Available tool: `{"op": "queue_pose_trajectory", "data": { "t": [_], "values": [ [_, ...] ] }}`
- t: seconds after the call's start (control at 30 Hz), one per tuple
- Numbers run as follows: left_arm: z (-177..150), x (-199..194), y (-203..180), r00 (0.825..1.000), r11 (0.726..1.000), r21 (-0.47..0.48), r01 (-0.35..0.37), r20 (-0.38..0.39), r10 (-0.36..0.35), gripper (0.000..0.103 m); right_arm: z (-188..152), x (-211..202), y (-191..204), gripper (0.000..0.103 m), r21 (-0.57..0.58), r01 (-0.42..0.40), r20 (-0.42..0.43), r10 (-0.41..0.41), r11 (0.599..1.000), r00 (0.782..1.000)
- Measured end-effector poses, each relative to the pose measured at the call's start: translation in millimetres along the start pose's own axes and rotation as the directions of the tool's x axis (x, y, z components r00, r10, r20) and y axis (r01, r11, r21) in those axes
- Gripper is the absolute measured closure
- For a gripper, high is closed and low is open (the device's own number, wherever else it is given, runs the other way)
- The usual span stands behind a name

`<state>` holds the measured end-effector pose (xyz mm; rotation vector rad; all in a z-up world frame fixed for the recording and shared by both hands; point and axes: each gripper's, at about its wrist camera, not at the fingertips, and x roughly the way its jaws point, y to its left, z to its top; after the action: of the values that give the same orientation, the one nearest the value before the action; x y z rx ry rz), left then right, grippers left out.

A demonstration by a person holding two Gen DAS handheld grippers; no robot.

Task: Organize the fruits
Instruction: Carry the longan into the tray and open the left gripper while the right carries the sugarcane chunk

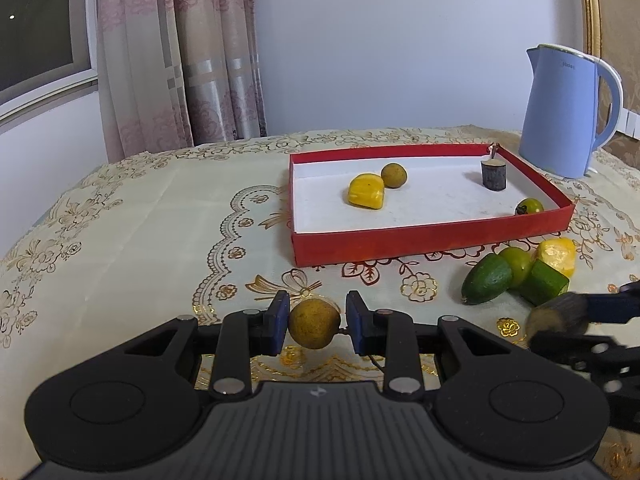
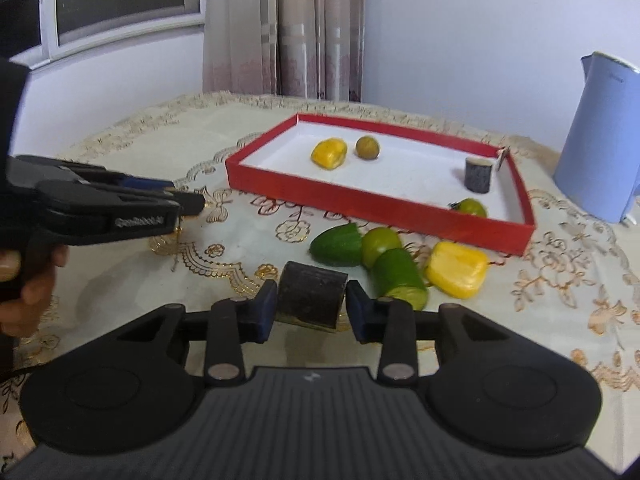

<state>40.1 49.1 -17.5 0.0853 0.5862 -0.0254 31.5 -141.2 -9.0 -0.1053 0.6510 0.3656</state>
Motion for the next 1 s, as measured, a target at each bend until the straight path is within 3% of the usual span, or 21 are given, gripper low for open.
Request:
{"op": "queue_pose_trajectory", "data": {
  "t": [0.53, 1.0],
  "values": [
    [14, 11, -37, 0.999, 0.998, 0.042, -0.043, -0.024, 0.044, 0.073, -13, -23, -50, 0.068, 0.059, 0.010, 0.060, -0.014, 0.998, 0.998],
    [49, 41, -65, 0.998, 0.993, 0.097, -0.070, -0.003, 0.070, 0.073, -18, -33, -73, 0.068, 0.109, 0.024, 0.098, -0.035, 0.994, 0.995]
  ]
}}
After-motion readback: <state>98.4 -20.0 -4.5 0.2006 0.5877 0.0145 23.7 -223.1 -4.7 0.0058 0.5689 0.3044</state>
